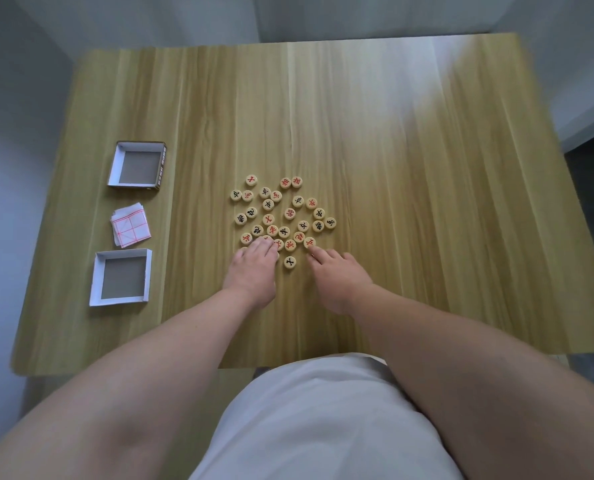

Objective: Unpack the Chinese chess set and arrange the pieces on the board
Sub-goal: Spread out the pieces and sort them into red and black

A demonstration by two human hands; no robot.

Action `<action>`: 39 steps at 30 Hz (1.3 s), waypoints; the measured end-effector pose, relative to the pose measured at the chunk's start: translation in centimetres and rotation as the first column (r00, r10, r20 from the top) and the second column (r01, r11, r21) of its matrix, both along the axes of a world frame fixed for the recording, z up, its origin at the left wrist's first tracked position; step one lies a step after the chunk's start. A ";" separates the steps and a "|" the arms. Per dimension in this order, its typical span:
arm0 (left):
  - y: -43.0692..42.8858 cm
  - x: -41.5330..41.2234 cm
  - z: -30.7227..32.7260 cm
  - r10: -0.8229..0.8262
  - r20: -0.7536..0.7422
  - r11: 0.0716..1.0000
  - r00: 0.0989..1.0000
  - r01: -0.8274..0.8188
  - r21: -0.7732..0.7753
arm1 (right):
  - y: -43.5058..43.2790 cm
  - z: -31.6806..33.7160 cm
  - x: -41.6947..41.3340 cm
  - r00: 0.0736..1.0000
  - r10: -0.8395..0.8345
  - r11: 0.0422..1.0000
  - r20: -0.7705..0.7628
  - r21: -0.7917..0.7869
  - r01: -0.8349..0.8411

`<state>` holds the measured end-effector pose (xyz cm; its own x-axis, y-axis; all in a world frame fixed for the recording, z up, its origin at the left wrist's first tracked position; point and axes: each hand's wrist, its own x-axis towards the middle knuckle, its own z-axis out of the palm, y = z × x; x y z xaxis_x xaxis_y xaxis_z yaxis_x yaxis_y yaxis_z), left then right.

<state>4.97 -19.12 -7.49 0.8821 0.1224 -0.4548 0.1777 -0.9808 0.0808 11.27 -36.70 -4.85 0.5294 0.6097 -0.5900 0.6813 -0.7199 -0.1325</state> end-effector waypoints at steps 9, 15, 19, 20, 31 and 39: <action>-1.0 1.0 0.5 -0.063 0.007 0.998 0.998 0.063 -0.027 | -1.1 -0.6 0.7 0.999 0.028 0.999 -0.015 0.033 -0.028; -1.4 1.5 0.6 -0.099 0.016 0.994 0.995 0.100 -0.048 | -1.2 -0.8 0.9 0.999 0.049 0.999 -0.006 -0.023 -0.049; -1.4 1.8 0.4 -0.139 0.002 0.988 0.990 0.139 -0.065 | -1.1 -1.0 1.0 0.998 0.061 0.997 0.002 -0.036 -0.061; -1.3 1.9 0.4 -0.147 -0.001 0.987 0.989 0.147 -0.070 | -1.1 -0.9 1.0 0.998 0.063 0.997 0.002 -0.037 -0.062; -0.7 2.3 -0.3 -0.245 0.010 0.963 0.969 0.245 -0.116 | -0.9 -0.9 1.1 0.998 0.052 0.999 0.020 -0.013 -0.052; -0.2 1.2 -0.3 -0.105 0.142 0.990 0.984 0.117 -0.076 | -0.5 -1.4 0.9 0.998 0.060 0.998 0.026 -0.032 -0.059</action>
<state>6.13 -19.37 -7.79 0.9429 -0.0131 -0.3329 0.0499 -0.9824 0.1799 12.14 -37.23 -6.24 0.5085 0.6218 -0.5957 0.7261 -0.6815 -0.0916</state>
